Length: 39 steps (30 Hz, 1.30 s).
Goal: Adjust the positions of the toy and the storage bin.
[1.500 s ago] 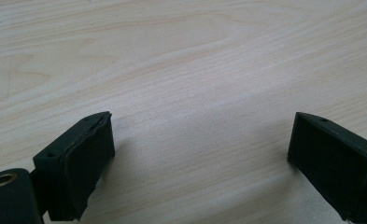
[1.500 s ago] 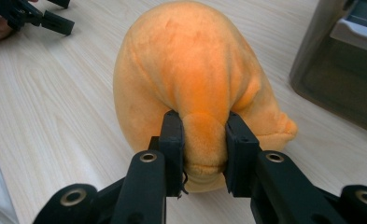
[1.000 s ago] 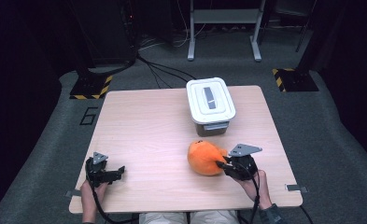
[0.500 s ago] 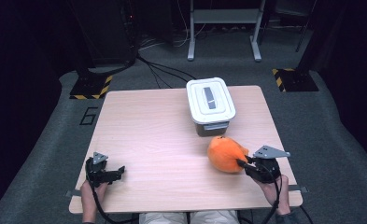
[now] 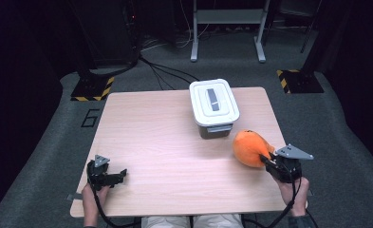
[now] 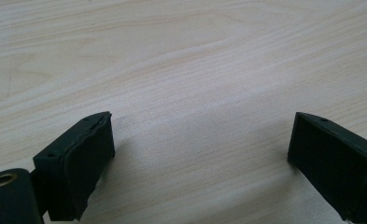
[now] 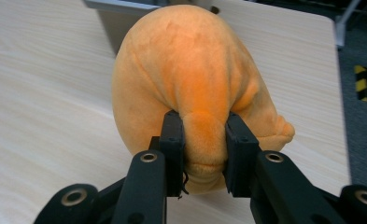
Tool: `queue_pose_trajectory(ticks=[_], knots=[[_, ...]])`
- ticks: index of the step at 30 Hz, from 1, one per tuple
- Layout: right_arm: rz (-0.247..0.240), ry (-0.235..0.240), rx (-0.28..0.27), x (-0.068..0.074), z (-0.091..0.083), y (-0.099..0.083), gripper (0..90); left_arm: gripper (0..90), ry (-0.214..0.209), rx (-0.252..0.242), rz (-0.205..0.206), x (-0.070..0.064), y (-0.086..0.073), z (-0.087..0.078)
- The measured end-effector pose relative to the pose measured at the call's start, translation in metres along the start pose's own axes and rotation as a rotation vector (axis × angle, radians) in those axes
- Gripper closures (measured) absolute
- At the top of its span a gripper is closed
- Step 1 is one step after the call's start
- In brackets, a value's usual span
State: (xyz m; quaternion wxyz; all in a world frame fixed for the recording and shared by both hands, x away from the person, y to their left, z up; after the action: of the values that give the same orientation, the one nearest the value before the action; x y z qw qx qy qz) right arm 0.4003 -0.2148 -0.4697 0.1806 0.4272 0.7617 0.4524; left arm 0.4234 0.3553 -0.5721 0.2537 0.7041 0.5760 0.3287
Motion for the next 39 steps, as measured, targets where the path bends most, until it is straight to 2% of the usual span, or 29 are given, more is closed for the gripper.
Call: queue_pose_trajectory(ticks=[4, 10, 13, 16, 20, 22, 27, 30, 32, 37, 39], knots=[[0.023, -0.06, -0.013, -0.012, 0.0, -0.001, 72.4, 7.0, 0.0, 0.0, 0.0, 0.0, 0.0, 0.0], [0.06, -0.113, -0.025, -0.027, 0.003, -0.002, 72.3, 7.0, 0.0, 0.0, 0.0, 0.0, 0.0, 0.0], [0.06, -0.146, -0.024, -0.034, 0.006, -0.002, 72.2, 7.0, 0.0, 0.0, 0.0, 0.0, 0.0, 0.0], [0.068, -0.163, -0.023, -0.039, 0.01, -0.003, 72.0, 7.1, 0.0, 0.0, 0.0, 0.0, 0.0, 0.0], [0.088, -0.162, -0.001, -0.044, 0.017, -0.009, 70.4, 7.1, 0.0, 0.0, 0.0, 0.0, 0.0, 0.0], [0.101, -0.162, -0.009, -0.046, 0.019, -0.012, 68.6, 7.0, 0.0, 0.0, 0.0, 0.0, 0.0, 0.0], [0.133, -0.145, -0.009, -0.05, 0.015, -0.012, 52.8, 7.1, 0.0, 0.001, 0.0, 0.0, 0.0, 0.0], [0.145, -0.143, -0.028, -0.05, 0.01, -0.009, 38.1, 7.1, 0.0, 0.0, -0.001, 0.0, 0.0, 0.0], [0.157, -0.137, -0.044, -0.049, 0.007, -0.006, 31.5, 7.0, 0.0, 0.0, 0.0, 0.0, 0.0, 0.0], [0.15, -0.109, -0.051, -0.043, 0.001, -0.001, 16.4, 7.0, 0.0, -0.001, 0.0, 0.0, 0.0, 0.0], [0.136, -0.09, -0.056, -0.037, -0.002, 0.001, 14.9, 7.0, 0.0, 0.0, 0.0, 0.0, 0.0, 0.0]])
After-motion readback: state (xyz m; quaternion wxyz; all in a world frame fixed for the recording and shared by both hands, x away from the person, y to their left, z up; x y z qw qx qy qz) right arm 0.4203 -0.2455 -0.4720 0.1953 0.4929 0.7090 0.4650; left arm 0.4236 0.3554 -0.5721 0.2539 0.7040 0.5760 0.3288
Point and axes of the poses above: each handheld gripper's, and its own axes: z roughly forward along the jaws, y roughly out of its top, x roughly to its left, the point moved 6 cm from there along z, roughly forward along the jaws, and after that the axes turned 15 degrees about y, right-handed, at the moved point
